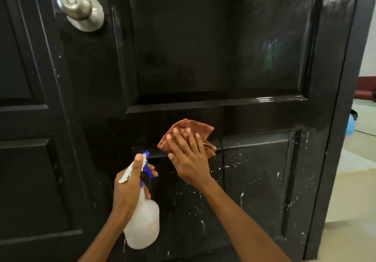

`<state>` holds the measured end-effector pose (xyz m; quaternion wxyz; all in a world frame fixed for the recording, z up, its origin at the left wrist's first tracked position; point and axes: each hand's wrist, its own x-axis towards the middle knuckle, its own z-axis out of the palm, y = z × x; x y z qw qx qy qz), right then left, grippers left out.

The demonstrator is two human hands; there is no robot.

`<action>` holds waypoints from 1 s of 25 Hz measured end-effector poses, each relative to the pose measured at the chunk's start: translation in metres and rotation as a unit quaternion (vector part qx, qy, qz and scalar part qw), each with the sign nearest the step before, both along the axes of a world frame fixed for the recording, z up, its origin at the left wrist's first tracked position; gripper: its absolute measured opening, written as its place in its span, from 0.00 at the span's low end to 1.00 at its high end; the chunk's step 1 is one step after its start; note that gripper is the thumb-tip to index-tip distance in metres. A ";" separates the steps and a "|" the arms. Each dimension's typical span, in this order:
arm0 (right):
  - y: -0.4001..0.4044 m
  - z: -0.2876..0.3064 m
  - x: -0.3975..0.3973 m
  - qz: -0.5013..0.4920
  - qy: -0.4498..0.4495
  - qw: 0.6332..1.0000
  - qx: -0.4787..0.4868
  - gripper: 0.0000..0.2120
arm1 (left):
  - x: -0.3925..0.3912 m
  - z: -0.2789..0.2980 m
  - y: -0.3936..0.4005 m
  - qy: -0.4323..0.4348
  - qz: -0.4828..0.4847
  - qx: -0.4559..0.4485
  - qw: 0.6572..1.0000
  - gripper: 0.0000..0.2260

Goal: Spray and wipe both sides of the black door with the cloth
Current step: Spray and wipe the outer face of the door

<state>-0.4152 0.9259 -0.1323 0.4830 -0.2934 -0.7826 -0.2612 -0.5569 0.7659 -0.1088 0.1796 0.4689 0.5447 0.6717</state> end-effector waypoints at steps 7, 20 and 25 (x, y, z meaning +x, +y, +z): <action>0.036 -0.031 0.085 -0.112 0.033 0.993 0.009 0.25 | 0.000 -0.012 -0.005 0.005 0.002 -0.025 1.000 0.27; -0.057 -0.057 -0.118 -0.046 0.181 0.973 -0.135 0.29 | -0.071 -0.031 -0.049 -0.046 0.109 0.001 0.993 0.24; -0.054 -0.052 -0.123 -0.004 0.039 0.995 -0.091 0.32 | -0.089 -0.026 -0.059 -0.043 0.122 0.005 0.992 0.25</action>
